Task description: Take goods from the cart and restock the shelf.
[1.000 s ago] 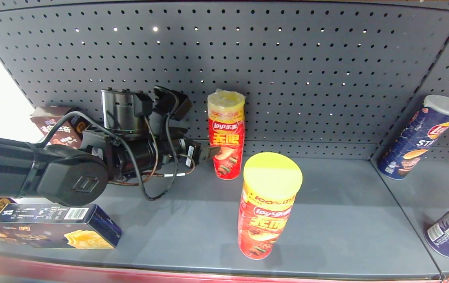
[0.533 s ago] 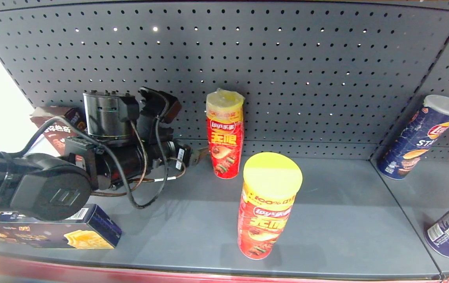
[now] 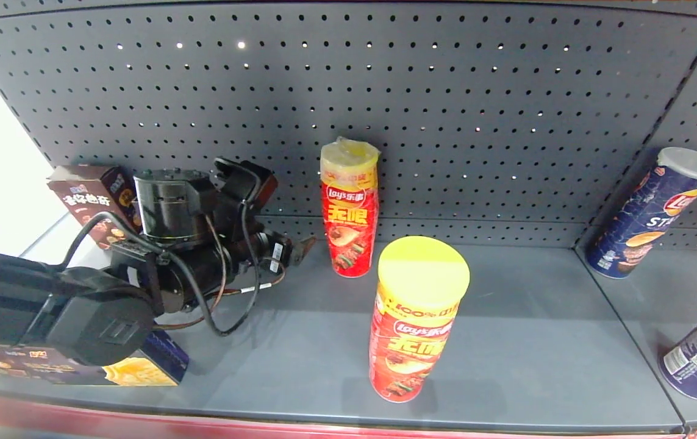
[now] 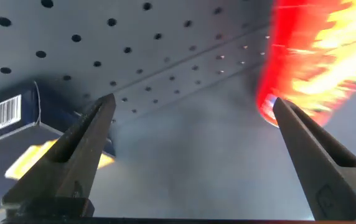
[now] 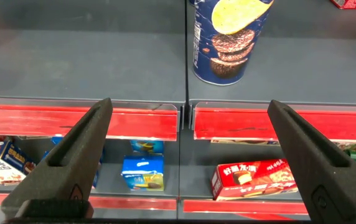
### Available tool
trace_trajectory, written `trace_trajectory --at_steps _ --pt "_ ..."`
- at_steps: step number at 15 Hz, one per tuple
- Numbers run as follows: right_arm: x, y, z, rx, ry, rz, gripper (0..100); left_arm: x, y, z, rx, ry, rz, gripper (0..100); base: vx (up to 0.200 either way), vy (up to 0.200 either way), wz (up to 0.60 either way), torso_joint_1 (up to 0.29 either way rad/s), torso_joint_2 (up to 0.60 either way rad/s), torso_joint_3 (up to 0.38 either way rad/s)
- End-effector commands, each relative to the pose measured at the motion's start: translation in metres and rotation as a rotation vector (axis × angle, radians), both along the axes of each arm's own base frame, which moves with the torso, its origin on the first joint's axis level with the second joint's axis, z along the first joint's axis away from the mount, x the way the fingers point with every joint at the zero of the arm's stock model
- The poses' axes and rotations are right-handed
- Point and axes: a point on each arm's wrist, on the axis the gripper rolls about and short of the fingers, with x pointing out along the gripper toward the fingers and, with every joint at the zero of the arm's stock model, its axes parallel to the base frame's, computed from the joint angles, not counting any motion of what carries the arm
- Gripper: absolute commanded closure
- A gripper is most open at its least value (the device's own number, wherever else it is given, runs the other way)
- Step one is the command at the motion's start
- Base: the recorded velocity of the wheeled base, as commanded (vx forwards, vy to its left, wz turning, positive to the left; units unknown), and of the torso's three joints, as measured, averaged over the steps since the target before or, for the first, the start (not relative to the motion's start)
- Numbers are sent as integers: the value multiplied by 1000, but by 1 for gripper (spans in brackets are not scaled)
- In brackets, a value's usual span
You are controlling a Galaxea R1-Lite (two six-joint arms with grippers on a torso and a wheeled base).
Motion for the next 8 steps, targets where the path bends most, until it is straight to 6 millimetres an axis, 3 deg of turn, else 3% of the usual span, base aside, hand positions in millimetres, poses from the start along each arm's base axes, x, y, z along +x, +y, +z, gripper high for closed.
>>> trace_trajectory --at_steps 1,4,8 --pt "0 0 0 0 1 0 0 22 -6 -16 3 17 6 0 0 0 0 0 0 0" --pt "0 0 0 0 1 0 0 31 -18 -16 -4 5 -18 0 0 0 0 0 0 0" --pt "0 0 0 0 1 0 0 24 -41 -14 -13 -5 -84 0 0 0 0 0 0 0"
